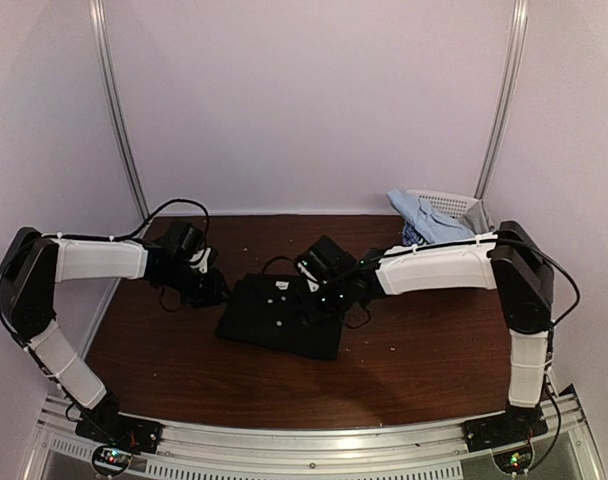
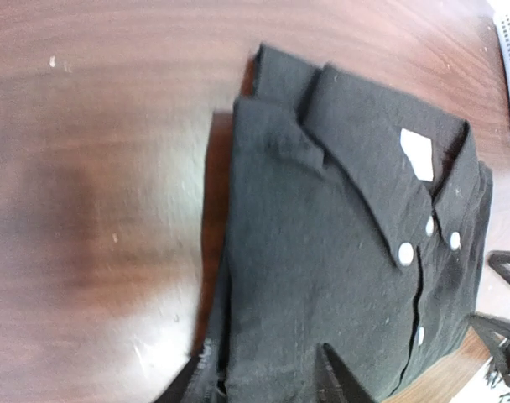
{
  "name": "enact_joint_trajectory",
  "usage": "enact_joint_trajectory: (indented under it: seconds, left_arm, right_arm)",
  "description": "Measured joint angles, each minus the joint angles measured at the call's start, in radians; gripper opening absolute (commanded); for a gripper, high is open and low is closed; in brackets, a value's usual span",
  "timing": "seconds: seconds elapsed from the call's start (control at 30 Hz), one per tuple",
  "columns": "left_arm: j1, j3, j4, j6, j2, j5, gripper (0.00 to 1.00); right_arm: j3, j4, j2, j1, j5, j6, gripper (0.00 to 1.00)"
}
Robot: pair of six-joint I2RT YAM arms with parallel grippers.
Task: Fold and stack the long sleeve shirts
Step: Smooth out the square-folded shirt at the center of the board, then move the square-folded shirt to the corner of the board.
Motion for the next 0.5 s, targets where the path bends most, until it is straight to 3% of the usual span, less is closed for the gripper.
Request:
enact_joint_trajectory:
  seconds: [0.13, 0.5]
  left_arm:
    - [0.014, 0.048, -0.008, 0.037, 0.043, 0.01, 0.5]
    - [0.016, 0.103, -0.029, 0.106, 0.178, 0.034, 0.51]
  right_arm:
    - [-0.078, 0.038, -0.116, -0.052, -0.004, 0.02, 0.72]
    - [-0.29, 0.167, -0.301, -0.148, -0.003, 0.07, 0.75]
